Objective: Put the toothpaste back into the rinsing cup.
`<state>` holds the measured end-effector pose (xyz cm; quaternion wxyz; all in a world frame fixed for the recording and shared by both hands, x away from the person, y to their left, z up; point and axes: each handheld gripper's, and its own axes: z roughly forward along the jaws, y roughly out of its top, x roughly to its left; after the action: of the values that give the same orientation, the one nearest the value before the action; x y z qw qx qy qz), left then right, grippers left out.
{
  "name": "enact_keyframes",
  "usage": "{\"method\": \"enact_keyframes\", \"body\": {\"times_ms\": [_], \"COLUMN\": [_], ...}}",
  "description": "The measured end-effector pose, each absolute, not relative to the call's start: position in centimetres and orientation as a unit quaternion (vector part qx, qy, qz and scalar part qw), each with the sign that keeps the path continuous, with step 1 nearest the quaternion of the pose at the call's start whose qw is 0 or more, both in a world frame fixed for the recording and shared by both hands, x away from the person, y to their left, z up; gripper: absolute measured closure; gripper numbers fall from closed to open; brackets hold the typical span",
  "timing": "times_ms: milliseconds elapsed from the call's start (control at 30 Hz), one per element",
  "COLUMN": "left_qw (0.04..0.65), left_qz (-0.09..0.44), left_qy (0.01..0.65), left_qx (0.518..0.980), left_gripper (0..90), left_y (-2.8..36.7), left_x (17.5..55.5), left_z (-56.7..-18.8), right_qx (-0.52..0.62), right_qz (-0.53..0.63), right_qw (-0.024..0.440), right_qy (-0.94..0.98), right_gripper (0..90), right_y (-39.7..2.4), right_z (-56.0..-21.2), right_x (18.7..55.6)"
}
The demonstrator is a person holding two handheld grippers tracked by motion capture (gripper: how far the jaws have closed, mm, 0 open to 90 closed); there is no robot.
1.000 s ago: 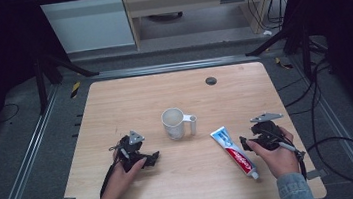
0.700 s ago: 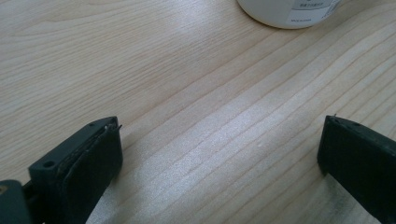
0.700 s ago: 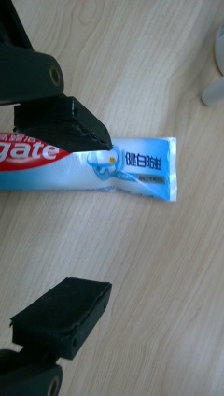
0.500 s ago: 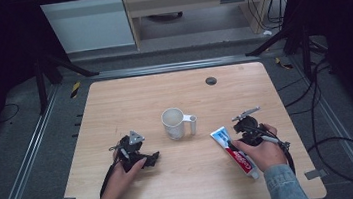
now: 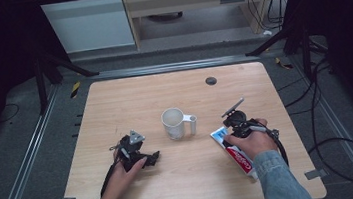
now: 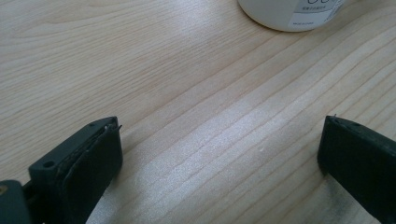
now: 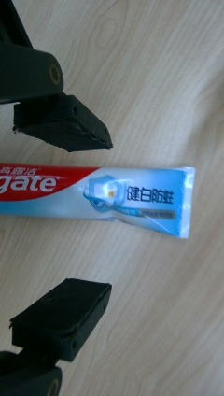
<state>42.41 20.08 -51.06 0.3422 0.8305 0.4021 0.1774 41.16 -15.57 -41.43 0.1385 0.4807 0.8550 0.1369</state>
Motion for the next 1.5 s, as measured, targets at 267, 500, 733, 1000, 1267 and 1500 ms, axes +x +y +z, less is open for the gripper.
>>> {"method": "enact_keyframes", "body": {"times_ms": [267, 500, 733, 1000, 1267, 1500], "left_qw": [0.342, 0.341, 0.341, 0.341, 0.341, 0.341], "left_qz": [0.178, 0.178, 0.177, 0.177, 0.177, 0.177], "left_qy": [0.402, 0.401, 0.4, 0.4, 0.4, 0.4], "left_qx": [0.83, 0.832, 0.832, 0.832, 0.832, 0.832], "left_gripper": [0.0, 0.0, 0.0, 0.0, 0.0, 0.0], "left_y": [20.1, 20.1, 20.1, 20.1, 20.1, 20.1], "left_x": [42.4, 42.4, 42.4, 42.4, 42.4, 42.4], "left_z": [-51.1, -51.0, -51.0, -51.0, -51.0, -51.0], "right_qx": [0.472, 0.461, 0.463, 0.465, 0.464, 0.475], "right_qz": [0.111, 0.095, 0.09, 0.079, 0.077, 0.087], "right_qw": [0.121, 0.1, 0.085, 0.075, 0.072, 0.062], "right_qy": [0.866, 0.877, 0.878, 0.879, 0.88, 0.873], "right_gripper": [30.0, 37.6, 41.3, 45.3, 47.6, 57.4], "right_y": [-15.0, -14.8, -14.6, -14.6, -14.9, -15.4], "right_z": [-43.2, -45.0, -45.8, -46.9, -47.1, -46.7], "right_x": [42.4, 43.6, 44.0, 44.3, 44.3, 44.4]}}
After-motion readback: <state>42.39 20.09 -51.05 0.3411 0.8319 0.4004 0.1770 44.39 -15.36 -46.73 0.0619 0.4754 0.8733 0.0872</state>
